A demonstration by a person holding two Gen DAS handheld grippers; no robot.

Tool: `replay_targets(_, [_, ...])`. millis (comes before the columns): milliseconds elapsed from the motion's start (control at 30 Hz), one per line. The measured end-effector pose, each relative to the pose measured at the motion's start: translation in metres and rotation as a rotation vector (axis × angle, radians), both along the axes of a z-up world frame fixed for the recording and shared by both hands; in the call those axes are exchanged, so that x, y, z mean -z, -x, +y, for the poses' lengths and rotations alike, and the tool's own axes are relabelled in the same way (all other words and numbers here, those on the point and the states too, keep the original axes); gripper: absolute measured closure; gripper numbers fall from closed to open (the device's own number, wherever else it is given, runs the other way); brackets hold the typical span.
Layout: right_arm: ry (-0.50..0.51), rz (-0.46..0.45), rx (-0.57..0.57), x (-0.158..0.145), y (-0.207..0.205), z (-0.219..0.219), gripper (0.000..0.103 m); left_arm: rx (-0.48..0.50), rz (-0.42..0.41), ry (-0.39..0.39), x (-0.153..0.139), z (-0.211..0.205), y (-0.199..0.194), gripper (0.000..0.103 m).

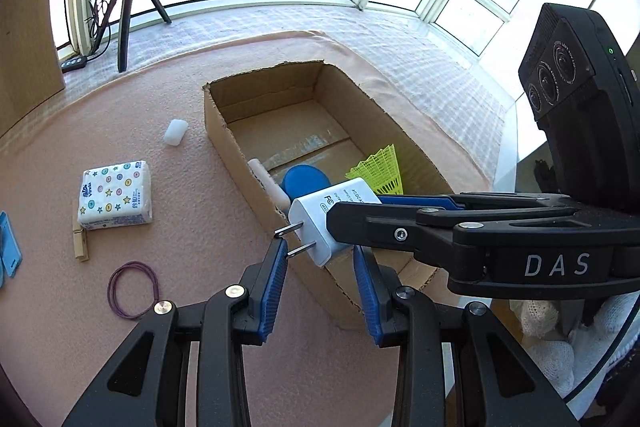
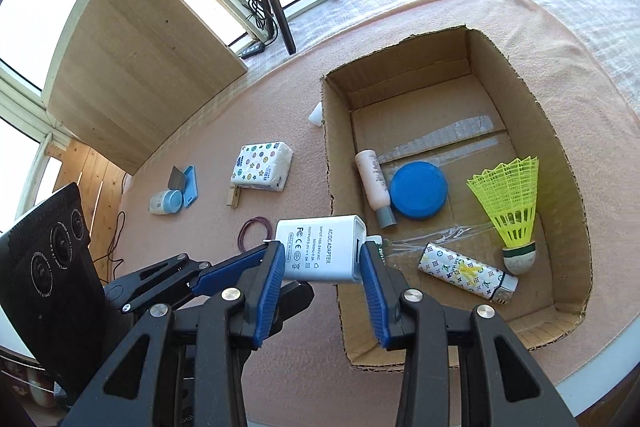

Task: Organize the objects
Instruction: 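Carry the charger with the right gripper into the box and open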

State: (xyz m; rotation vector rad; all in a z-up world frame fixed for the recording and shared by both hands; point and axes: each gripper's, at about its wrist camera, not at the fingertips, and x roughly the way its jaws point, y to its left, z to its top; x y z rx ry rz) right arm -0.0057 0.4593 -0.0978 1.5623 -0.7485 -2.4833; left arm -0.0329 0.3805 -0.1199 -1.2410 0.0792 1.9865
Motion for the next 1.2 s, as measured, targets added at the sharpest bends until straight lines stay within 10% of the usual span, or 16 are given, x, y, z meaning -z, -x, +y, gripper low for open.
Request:
replay_targets(600, [-0.032, -0.032, 0.108, 0.013, -0.025, 0.058, 0.067, 0.1, -0.051, 0.031, 0.017, 0.068, -0.008, 0.063])
replay_targets(667, [-0.053, -0.031, 0.104, 0.013, -0.024, 0.057, 0.067, 0.092, -0.06, 0.05, 0.02, 0.07, -0.007, 0.051])
replay_targets(1200, [-0.116, -0.007, 0.127, 0.008, -0.02, 0.046, 0.056, 0.03, -0.042, 0.054, 0.013, 0.033, 0.002, 0.05])
